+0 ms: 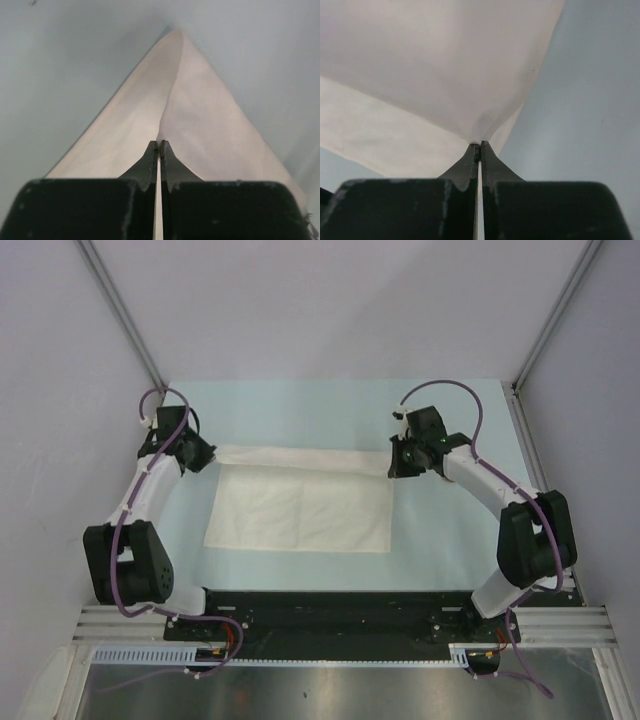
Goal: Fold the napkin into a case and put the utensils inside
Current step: Fold and flatten the napkin at the center of the board.
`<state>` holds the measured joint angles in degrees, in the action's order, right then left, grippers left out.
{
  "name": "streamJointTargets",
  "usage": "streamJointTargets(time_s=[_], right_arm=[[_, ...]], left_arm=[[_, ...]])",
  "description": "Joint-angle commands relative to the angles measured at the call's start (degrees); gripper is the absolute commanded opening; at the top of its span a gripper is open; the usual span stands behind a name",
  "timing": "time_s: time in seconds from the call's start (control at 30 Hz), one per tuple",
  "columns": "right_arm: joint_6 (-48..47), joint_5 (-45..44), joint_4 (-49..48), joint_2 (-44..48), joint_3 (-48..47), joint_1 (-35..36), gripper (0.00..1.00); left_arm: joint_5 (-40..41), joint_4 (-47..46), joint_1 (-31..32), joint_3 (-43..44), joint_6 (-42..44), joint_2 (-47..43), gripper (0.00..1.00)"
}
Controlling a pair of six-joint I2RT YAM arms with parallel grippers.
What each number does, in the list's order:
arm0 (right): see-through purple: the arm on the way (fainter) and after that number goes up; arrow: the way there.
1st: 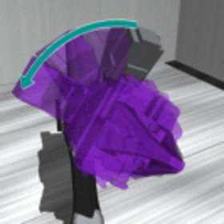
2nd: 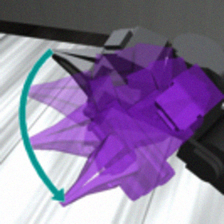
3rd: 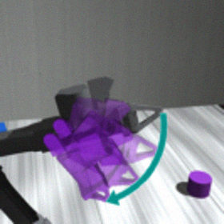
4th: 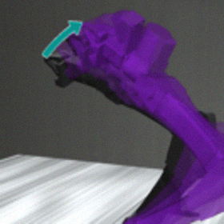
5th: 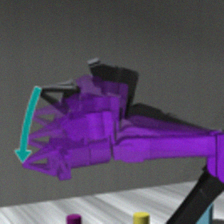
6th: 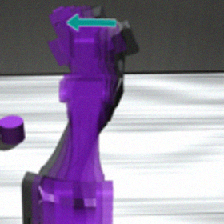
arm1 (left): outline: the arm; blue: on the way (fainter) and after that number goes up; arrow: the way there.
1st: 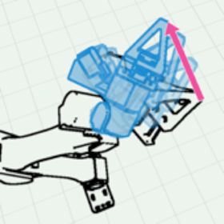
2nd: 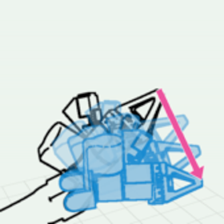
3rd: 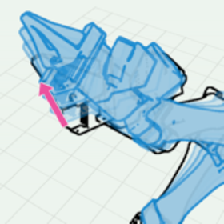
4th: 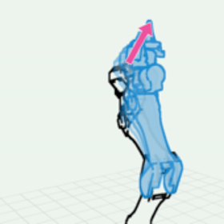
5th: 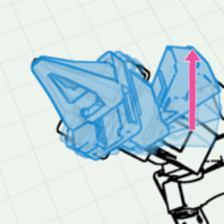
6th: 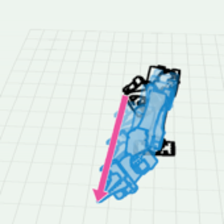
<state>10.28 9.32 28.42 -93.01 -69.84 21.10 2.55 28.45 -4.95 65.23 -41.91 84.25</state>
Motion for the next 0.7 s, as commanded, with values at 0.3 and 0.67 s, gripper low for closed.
streamJointTargets(time_s=[0.3,0.67], right_arm=[[3.51,0.09,5.41,11.01,12.10,6.75,0.00],[5.10,-2.55,5.41,11.36,17.46,8.34,0.00]], left_arm=[[9.75,11.27,-0.50,-13.63,2.63,-14.02,0.00],[9.32,12.51,-0.94,-21.02,-0.71,-13.23,0.00]])
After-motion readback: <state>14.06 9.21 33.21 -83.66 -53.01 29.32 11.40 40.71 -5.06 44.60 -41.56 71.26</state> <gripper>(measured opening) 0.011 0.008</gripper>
